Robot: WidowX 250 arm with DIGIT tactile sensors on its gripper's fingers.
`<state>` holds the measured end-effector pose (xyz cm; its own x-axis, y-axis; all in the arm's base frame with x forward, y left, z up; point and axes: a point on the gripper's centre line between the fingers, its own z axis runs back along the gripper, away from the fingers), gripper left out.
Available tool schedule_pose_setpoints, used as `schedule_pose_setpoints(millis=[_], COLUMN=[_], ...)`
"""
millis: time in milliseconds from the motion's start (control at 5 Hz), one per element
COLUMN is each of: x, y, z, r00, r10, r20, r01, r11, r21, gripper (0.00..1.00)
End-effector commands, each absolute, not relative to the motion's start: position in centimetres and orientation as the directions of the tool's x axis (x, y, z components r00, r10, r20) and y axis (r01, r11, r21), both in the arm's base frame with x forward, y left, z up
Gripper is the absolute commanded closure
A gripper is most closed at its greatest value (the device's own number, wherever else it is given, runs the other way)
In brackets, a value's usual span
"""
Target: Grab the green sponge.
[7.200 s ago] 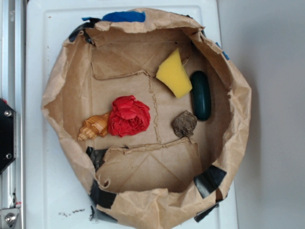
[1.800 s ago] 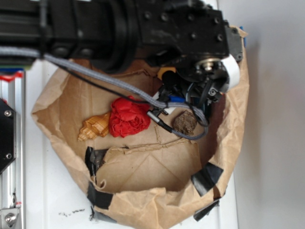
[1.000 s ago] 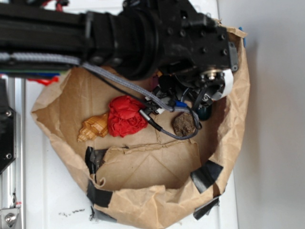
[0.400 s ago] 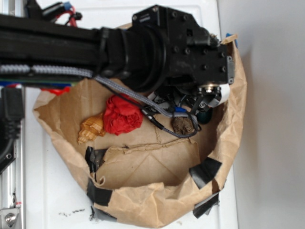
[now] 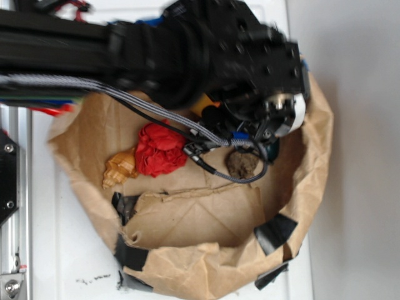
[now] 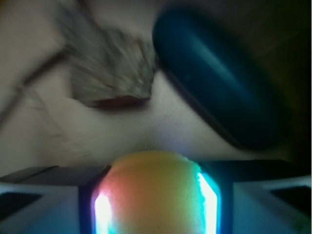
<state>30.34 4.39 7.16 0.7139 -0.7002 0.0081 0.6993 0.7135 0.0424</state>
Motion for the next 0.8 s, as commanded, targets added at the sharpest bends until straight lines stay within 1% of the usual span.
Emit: schedule_pose_setpoints(millis=[0, 200, 400, 600], x=[27.1, 25.8, 24.9, 24.4], y=[3.3, 3.5, 3.3, 2.9], z=[16.2, 17.4, 18.1, 18.1], r00=[0.812, 0.889, 0.913, 0.945], r10=[-0.562, -0.439, -0.400, -0.327], r20=[0.157, 0.133, 0.081, 0.013], r01=[0.560, 0.442, 0.405, 0.327], r11=[0.826, 0.897, 0.913, 0.945], r21=[0.064, 0.005, -0.044, -0.026], gripper=[1.00, 1.00, 1.00, 1.00])
